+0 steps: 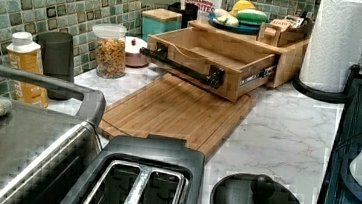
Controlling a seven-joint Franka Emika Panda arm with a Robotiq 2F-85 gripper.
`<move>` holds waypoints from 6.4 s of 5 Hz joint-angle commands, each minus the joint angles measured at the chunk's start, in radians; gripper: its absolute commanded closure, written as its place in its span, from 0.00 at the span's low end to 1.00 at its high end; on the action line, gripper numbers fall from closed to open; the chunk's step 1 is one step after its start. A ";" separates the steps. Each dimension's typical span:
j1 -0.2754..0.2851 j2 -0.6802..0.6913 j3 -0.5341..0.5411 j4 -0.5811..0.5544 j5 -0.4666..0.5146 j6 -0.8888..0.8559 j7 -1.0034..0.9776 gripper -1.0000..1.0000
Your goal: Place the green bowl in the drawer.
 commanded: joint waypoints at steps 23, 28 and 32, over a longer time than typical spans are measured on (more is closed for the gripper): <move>-0.236 0.179 -0.190 -0.411 0.208 0.660 0.263 0.00; -0.224 0.138 -0.199 -0.440 0.214 0.664 0.317 0.00; -0.223 0.138 -0.199 -0.440 0.214 0.664 0.317 0.00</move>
